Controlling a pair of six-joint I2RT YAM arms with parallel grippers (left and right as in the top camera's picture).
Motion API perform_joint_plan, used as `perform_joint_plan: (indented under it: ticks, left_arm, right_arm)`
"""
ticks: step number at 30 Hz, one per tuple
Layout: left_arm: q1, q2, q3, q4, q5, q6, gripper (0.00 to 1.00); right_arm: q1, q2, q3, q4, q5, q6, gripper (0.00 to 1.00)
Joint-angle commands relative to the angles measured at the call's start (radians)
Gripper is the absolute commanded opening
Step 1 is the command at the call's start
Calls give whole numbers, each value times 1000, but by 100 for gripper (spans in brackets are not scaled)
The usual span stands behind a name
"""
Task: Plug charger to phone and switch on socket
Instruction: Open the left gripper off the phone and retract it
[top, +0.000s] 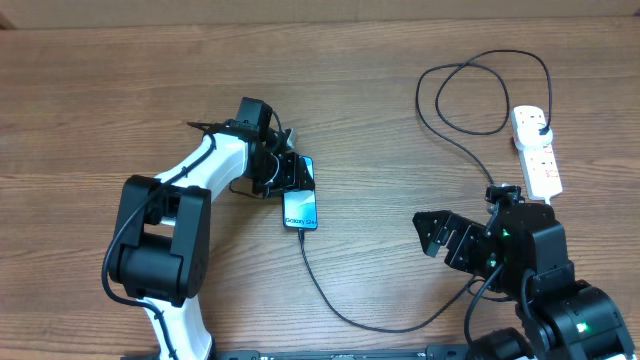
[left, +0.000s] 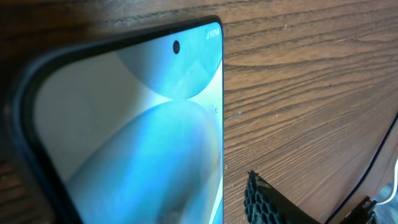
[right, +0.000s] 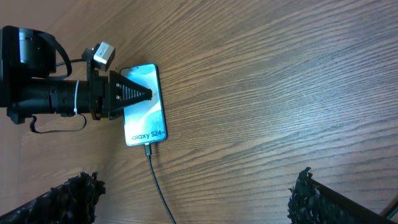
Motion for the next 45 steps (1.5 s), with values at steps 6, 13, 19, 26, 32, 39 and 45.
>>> perform_joint_plan:
  ticks: [6, 13, 19, 26, 32, 39, 45]
  left_arm:
    - [-4, 34, -24, -10, -187, 11, 65]
    - [-15, 34, -24, -17, -212, 11, 70]
    - [-16, 34, -24, -25, -246, 11, 72]
    - [-16, 34, -24, -25, -254, 11, 75]
    - [-16, 34, -23, -51, -282, 20, 83]
    - [1, -25, 64, -249, -388, 20, 100]
    - [-14, -294, 84, -313, -393, 11, 100]
  right_arm:
    - [-5, -3, 24, 8, 10, -8, 100]
    - [-5, -3, 24, 8, 10, -8, 100]
    - [-5, -3, 24, 8, 10, -8, 100]
    - [-5, -3, 24, 8, 10, -8, 100]
    - [-5, -3, 24, 8, 10, -3, 100]
    - [-5, -3, 24, 7, 11, -4, 97]
    - [-5, 7, 22, 7, 113, -4, 34]
